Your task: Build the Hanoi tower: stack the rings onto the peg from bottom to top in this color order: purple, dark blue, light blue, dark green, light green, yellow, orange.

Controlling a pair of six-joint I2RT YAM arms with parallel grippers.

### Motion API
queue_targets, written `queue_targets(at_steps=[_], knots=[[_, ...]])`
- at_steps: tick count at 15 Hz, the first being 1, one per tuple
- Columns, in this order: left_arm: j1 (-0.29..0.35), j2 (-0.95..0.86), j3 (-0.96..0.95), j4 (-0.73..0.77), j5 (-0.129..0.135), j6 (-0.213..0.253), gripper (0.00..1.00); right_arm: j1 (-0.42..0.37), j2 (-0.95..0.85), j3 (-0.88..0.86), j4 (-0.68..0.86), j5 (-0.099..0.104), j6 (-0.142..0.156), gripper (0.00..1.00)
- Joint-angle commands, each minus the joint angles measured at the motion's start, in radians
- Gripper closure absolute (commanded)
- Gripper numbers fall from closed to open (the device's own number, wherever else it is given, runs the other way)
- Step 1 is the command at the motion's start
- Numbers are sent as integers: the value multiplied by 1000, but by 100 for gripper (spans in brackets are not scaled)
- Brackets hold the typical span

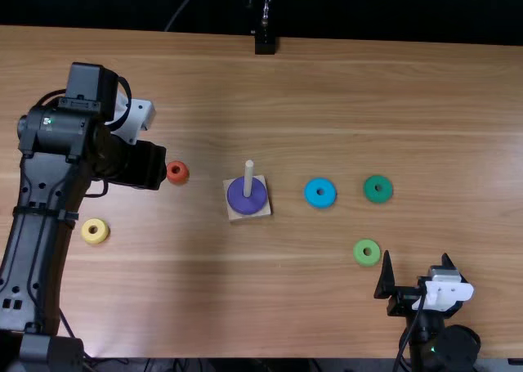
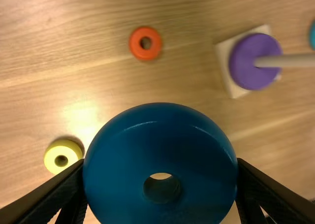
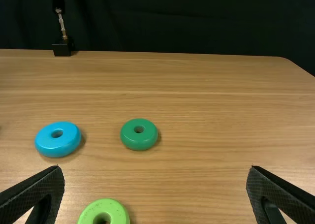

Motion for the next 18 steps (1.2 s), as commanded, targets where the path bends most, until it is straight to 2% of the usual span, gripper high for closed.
queue_targets(at_steps=[1, 3, 10, 14, 18], knots=[[-53, -21, 95, -25, 3, -8, 100, -12, -13, -64, -70, 21, 1, 0], [-86, -15, 145, -49, 3, -8, 100, -12, -13, -64, -70, 21, 1, 0], [-271, 103, 248, -41, 0, -10, 100, -12, -13, -64, -70, 21, 1, 0], [-319, 181, 306, -25, 0, -10, 100, -12, -13, -64, -70, 21, 1, 0], [-322, 230, 329, -21, 1, -10, 100, -12, -13, -64, -70, 21, 1, 0]])
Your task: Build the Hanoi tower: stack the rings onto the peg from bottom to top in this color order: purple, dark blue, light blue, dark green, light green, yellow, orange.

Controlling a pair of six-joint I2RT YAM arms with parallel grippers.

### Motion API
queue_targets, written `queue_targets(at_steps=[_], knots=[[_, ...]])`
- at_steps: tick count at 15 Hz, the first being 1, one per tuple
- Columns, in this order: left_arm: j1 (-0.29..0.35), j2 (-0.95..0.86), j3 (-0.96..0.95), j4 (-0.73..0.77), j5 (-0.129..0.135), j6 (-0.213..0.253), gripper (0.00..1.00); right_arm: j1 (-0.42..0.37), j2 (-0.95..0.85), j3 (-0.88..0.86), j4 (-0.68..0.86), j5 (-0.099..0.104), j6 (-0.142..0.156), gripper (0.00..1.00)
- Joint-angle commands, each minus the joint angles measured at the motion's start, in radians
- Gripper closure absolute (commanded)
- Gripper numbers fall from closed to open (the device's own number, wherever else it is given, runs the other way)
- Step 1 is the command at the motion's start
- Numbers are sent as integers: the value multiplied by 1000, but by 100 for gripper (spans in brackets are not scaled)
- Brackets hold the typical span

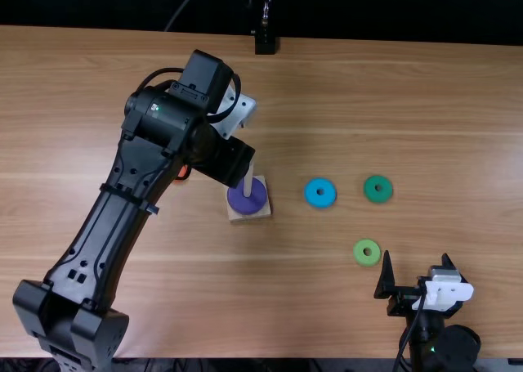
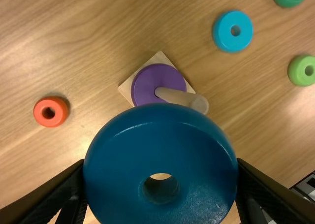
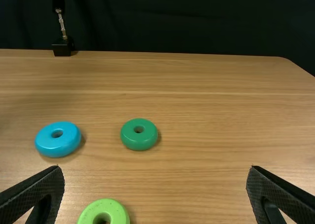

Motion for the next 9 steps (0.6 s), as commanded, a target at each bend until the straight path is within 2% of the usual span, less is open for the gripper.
queue_targets(at_steps=[1, 7, 9], knots=[[-22, 27, 46, 4, 3, -9, 100, -12, -13, -64, -70, 21, 1, 0], [-65, 78, 95, 7, 3, -9, 100, -12, -13, -64, -70, 21, 1, 0], [-78, 102, 104, 63, 1, -9, 100, -12, -13, -64, -70, 21, 1, 0]])
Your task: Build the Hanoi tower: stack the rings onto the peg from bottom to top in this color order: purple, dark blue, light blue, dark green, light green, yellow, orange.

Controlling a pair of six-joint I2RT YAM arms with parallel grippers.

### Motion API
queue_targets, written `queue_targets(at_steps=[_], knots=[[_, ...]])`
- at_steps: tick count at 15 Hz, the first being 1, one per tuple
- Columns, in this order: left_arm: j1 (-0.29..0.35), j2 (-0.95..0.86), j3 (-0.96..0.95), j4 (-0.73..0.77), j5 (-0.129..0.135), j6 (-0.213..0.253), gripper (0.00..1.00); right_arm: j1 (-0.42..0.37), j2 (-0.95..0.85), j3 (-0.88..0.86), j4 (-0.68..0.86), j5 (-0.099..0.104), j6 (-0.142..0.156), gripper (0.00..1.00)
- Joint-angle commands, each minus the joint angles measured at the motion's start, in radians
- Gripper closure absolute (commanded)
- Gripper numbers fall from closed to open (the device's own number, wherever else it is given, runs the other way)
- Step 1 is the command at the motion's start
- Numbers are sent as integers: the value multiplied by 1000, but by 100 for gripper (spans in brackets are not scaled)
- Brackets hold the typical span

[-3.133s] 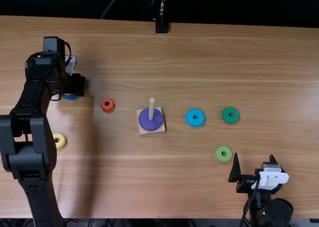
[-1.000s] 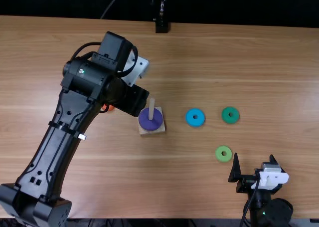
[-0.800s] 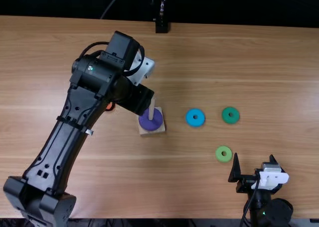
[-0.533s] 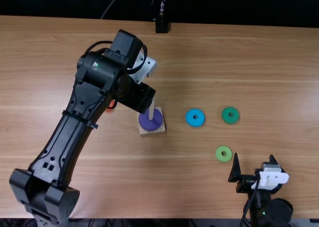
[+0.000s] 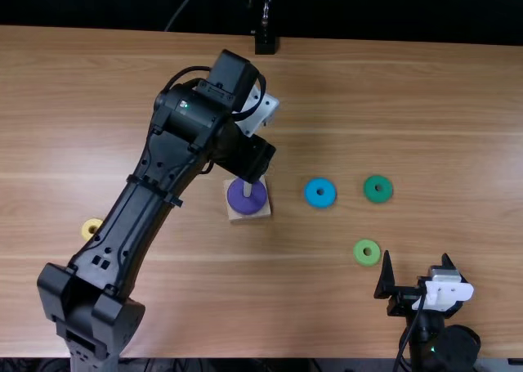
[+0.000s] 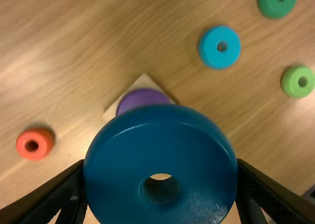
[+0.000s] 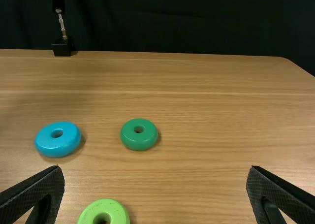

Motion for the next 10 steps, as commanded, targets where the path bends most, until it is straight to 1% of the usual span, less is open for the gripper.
queue_targets(at_steps=[1, 5, 10], knots=[[-22, 26, 47, 9, 4, -9, 100, -12, -13, -64, -70, 21, 2, 0], [-28, 29, 46, 7, 2, -9, 100, -12, -13, -64, -70, 21, 2, 0], [-11, 23, 38, -8, 0, -9, 100, -12, -13, -64, -70, 21, 2, 0]])
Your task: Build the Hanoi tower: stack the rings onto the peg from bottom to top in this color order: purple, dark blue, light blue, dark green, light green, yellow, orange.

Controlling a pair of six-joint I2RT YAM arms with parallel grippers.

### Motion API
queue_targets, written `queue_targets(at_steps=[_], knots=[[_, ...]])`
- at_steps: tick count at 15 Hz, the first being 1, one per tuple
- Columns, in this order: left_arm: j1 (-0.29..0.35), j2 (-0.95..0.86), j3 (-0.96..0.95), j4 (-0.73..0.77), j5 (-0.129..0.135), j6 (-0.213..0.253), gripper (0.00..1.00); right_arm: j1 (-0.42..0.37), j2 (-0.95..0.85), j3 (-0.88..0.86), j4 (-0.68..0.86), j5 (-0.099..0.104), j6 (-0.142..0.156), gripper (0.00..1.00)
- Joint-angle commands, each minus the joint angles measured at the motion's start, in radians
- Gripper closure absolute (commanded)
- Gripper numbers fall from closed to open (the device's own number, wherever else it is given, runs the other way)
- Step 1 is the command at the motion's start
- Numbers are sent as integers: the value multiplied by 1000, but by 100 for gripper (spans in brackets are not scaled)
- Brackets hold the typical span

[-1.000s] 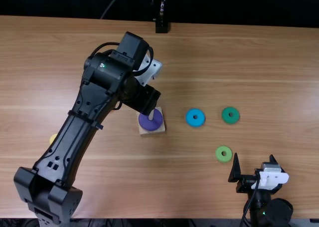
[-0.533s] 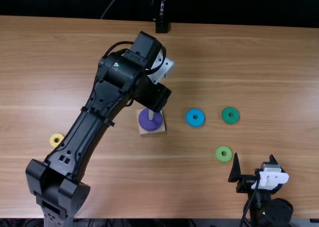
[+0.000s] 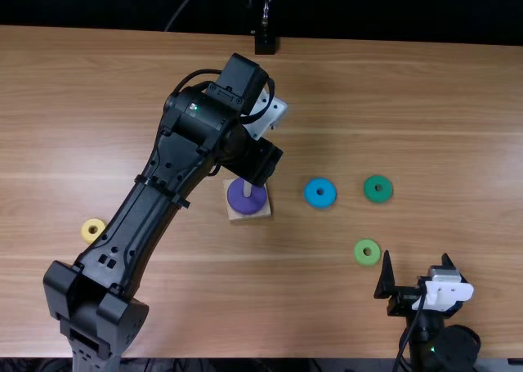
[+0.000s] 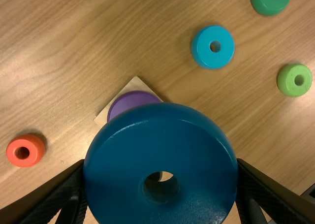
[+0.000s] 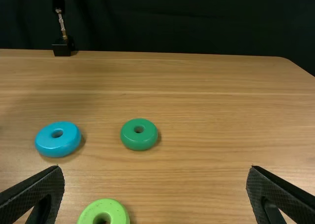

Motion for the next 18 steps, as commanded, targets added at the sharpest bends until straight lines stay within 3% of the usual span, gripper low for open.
queue_targets(at_steps=[1, 5, 18], knots=[[11, 11, 34, -3, 0, -9, 100, -12, -13, -64, -70, 21, 2, 0], [35, 6, 22, -5, 0, -9, 100, -12, -13, -64, -70, 21, 2, 0], [26, 13, -15, -5, 1, -9, 100, -12, -13, -64, -70, 21, 2, 0]])
